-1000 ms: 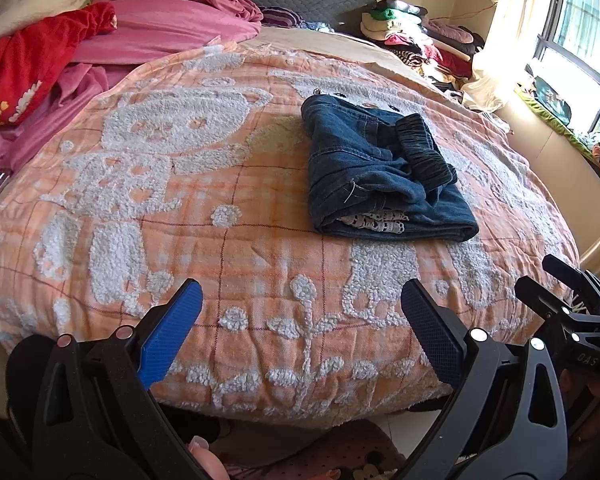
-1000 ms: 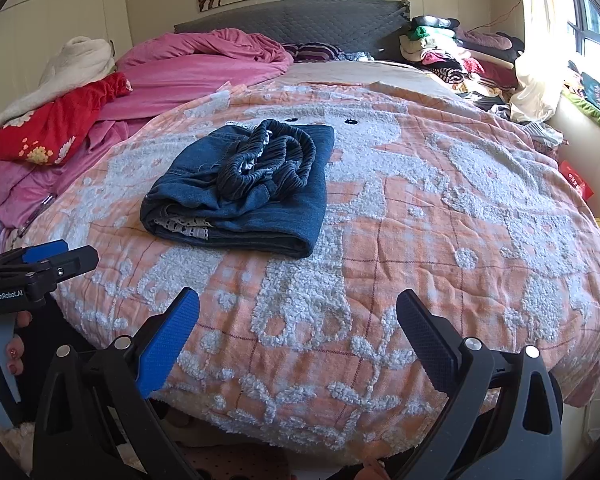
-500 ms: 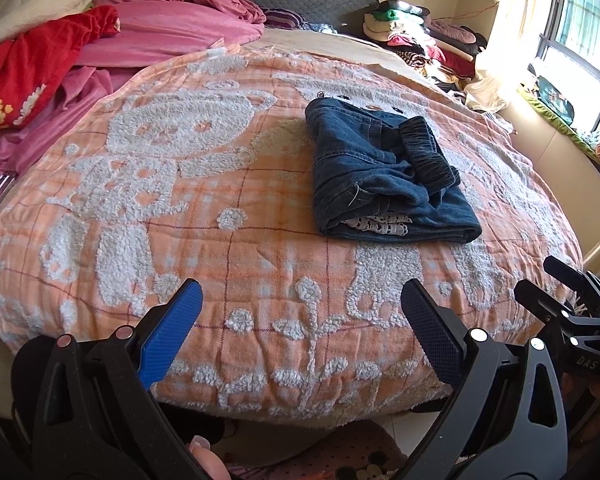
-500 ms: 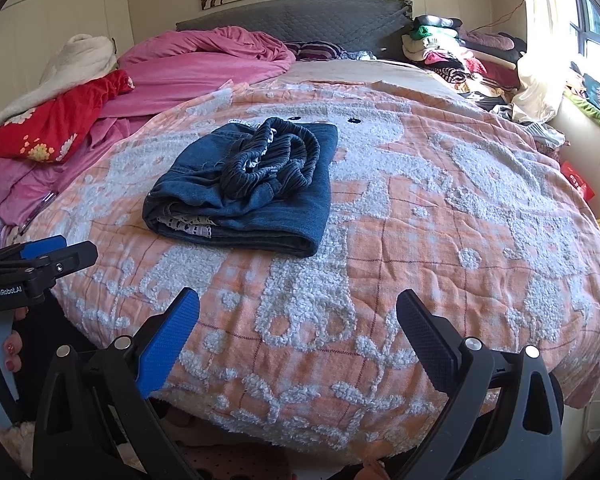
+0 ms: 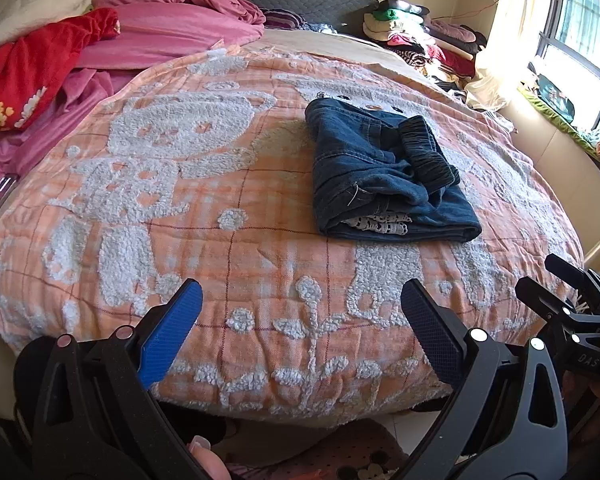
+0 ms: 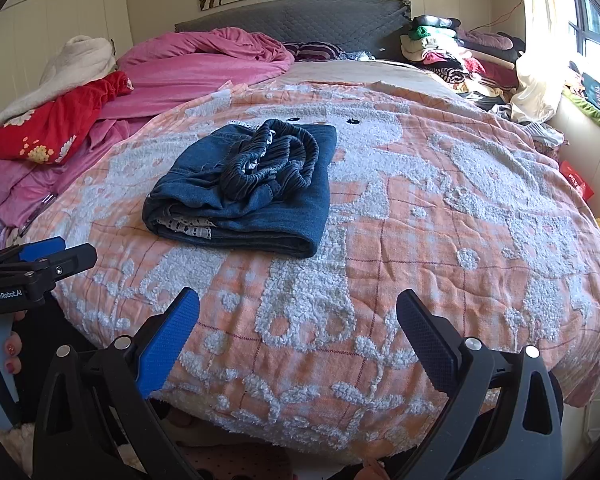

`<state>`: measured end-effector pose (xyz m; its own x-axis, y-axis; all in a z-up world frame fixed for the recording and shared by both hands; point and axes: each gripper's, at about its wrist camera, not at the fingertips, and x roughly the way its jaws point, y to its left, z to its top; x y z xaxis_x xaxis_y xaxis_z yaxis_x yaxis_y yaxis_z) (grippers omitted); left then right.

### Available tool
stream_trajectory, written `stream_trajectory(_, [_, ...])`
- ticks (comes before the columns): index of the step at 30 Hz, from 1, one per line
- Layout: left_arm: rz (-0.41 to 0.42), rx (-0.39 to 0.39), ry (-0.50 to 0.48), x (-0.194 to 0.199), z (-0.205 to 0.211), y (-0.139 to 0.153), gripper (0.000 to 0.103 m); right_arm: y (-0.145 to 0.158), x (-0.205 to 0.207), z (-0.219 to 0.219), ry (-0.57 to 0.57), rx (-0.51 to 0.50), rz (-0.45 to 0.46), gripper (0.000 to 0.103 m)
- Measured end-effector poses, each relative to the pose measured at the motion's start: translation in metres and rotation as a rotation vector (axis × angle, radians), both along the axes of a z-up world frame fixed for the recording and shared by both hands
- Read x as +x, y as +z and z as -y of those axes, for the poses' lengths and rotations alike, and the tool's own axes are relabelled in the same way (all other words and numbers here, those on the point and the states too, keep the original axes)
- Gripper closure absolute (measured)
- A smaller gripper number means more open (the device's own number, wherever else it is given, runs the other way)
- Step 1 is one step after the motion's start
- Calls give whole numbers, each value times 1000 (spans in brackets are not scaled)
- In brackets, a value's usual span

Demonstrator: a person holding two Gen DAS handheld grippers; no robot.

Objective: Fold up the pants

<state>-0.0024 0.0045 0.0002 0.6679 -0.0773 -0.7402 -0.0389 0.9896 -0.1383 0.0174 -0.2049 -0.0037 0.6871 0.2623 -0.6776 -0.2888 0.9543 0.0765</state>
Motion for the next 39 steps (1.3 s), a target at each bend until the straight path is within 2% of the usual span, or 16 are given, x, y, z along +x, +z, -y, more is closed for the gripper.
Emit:
stream_trajectory(26, [-4, 10, -17, -1, 1, 1, 9, 4, 0, 6, -29, 5, 2, 5])
stream_trajectory(39, [10, 24, -71, -1, 11, 3, 9, 5, 3, 8, -35, 4, -3, 5])
